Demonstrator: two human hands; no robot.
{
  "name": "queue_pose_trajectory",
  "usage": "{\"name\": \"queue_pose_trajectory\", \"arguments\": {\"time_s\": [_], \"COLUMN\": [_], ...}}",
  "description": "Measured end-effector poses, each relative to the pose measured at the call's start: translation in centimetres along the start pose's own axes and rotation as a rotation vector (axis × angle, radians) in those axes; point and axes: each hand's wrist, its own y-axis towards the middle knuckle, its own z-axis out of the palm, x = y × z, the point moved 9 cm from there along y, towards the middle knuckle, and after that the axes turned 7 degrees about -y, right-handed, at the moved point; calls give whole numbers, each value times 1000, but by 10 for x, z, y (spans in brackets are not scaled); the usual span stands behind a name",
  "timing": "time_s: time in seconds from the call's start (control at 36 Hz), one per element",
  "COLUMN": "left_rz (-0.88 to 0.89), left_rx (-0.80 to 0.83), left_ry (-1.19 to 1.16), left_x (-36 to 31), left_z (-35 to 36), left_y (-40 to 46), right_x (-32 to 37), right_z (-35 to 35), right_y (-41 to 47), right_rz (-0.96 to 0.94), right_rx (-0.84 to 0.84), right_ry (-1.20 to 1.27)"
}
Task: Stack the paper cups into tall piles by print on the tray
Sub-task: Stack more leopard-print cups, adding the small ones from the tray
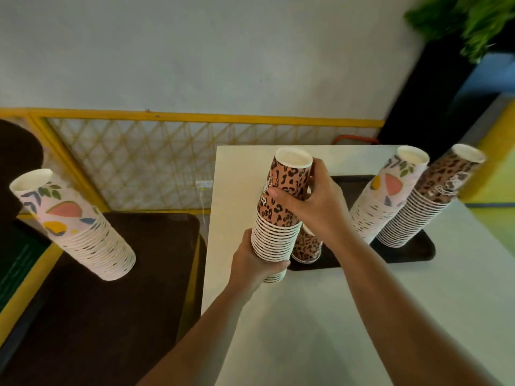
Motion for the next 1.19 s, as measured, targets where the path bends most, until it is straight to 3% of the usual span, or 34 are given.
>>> {"name": "queue_pose_trajectory", "arguments": {"time_s": [0.31, 0.75, 0.89, 1.06, 1.19], "left_rz": [-70, -47, -51, -73, -74], "left_rx": [51, -16, -52, -149, -210], "left_ry": [46, 44, 17, -58, -86], "left_x": [9, 10, 17, 26, 29], "left_z": [32, 33, 32, 23, 16], "left_y": [-7, -9, -9, -9, -6], "right_x": [-34, -23, -12, -22, -66], "right_z": [-22, -46, -74, -115, -96], "right_y": [-4, 9, 19, 29, 29], "right_rz": [51, -56, -80, -74, 18], "right_rx": [-45, -133, -216, -454, -464], "right_ry": [-42, -3, 128, 285, 187]}}
